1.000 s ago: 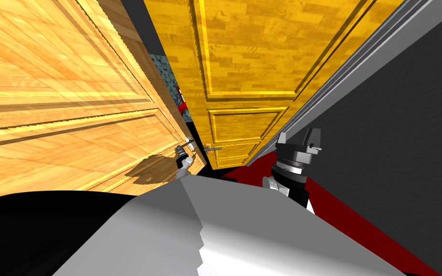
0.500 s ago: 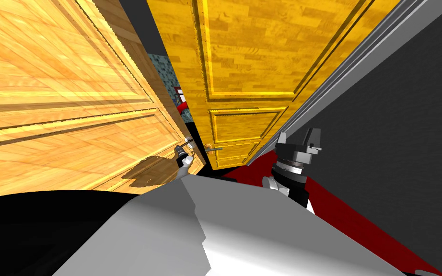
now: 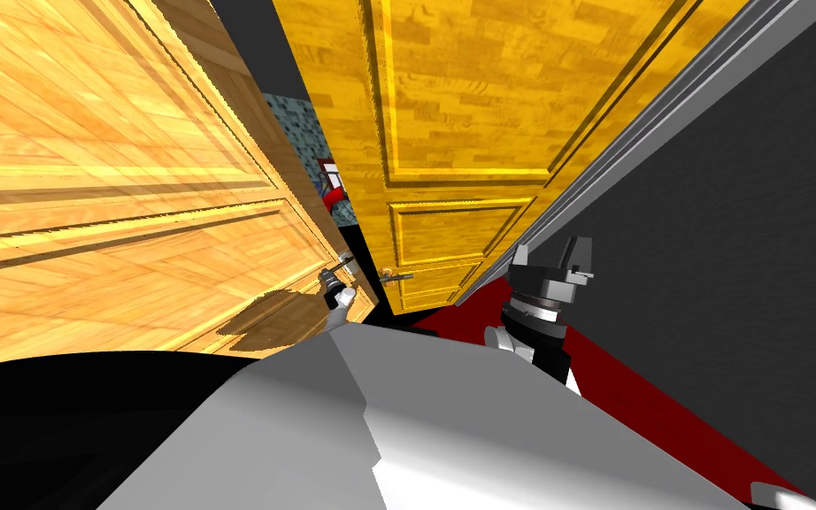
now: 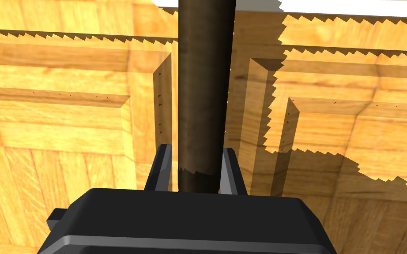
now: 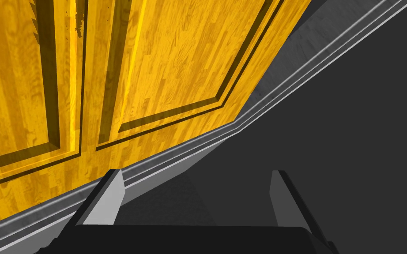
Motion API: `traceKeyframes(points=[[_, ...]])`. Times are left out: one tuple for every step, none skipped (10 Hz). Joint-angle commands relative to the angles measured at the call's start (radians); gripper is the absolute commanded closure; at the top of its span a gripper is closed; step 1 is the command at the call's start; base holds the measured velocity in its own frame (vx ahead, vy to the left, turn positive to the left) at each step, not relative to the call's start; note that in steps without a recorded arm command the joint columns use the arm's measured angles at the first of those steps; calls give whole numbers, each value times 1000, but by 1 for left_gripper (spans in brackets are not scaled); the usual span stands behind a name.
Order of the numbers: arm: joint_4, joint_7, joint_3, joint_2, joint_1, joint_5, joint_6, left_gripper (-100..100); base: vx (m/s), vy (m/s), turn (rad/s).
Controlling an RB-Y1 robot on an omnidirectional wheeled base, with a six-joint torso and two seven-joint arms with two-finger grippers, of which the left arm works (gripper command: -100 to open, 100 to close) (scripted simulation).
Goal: Push the door open
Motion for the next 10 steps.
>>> traceKeyframes(points=[[7,3,15,21,4,-3,-33,100,14,22,-5],[7,3,15,21,4,-3,-33,100,11,8,7],[20,-11,30,20,-9,4,-50,100,10,29,-57],[20,-11,30,20,-9,4,-50,100,-1,41,-63],[32,-24,44,19,-22,12,-66,100,2,56,-76],[32,-24,44,19,-22,12,-66,100,10,42,-42],[45,-37,59,18,-35,19,-83,100,7,59,-67],[45,-37,59,18,-35,19,-83,100,10,51,-36],[45,-37,59,18,-35,19,-83,100,3,28,-18],[58,-51,73,17,-48,26,-100,100,10,45,-70]])
